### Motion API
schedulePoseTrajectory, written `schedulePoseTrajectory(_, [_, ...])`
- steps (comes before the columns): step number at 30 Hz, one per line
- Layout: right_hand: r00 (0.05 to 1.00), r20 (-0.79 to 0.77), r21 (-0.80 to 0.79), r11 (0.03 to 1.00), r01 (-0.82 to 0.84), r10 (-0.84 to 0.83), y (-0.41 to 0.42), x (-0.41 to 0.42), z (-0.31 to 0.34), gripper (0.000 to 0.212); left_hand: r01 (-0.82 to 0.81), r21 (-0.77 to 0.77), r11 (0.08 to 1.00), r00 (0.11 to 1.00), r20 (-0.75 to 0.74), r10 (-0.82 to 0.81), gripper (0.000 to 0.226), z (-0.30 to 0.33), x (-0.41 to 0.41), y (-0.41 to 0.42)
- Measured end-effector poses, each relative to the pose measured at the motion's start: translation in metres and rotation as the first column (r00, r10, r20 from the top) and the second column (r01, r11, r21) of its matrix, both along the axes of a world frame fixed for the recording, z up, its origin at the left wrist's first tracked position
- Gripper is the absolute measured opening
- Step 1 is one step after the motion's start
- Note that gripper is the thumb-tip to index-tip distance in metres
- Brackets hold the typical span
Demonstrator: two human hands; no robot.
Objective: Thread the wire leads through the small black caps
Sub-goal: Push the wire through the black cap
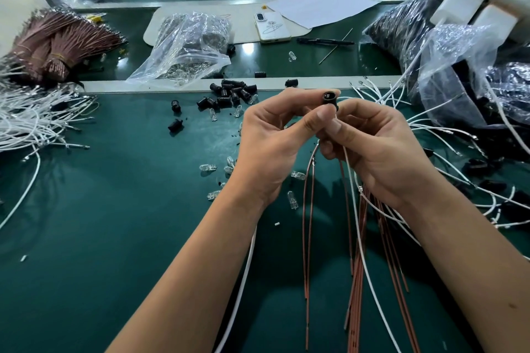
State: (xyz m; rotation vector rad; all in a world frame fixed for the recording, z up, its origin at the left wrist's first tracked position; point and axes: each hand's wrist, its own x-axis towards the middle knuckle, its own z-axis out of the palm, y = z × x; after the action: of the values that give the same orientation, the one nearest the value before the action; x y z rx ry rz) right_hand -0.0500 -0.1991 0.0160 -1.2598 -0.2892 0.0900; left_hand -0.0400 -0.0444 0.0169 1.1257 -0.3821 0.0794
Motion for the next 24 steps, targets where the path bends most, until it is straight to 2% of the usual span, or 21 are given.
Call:
schedulePoseTrajectory(7, [0.999,0.004,-0.006,0.999,0.051,-0.051,0.0009,0.0004,-0.0028,0.012,-0.013,-0.031,0.999,0.997,-0.080,0.010,0.016,0.0002,-0.0005,-0.0021])
schedulePoseTrajectory(16, [1.000,0.011,-0.015,0.999,0.029,-0.028,-0.0005,0.0015,-0.0031,0.011,-0.030,-0.024,0.999,0.997,-0.078,0.028,0.014,0.0000,-0.0015,-0.0028])
schedulePoseTrajectory(24, [0.997,0.054,-0.062,0.997,0.052,-0.049,0.0000,0.0007,-0.0031,0.017,-0.030,0.013,0.999,0.999,0.036,0.030,0.015,-0.0004,0.0004,-0.0008])
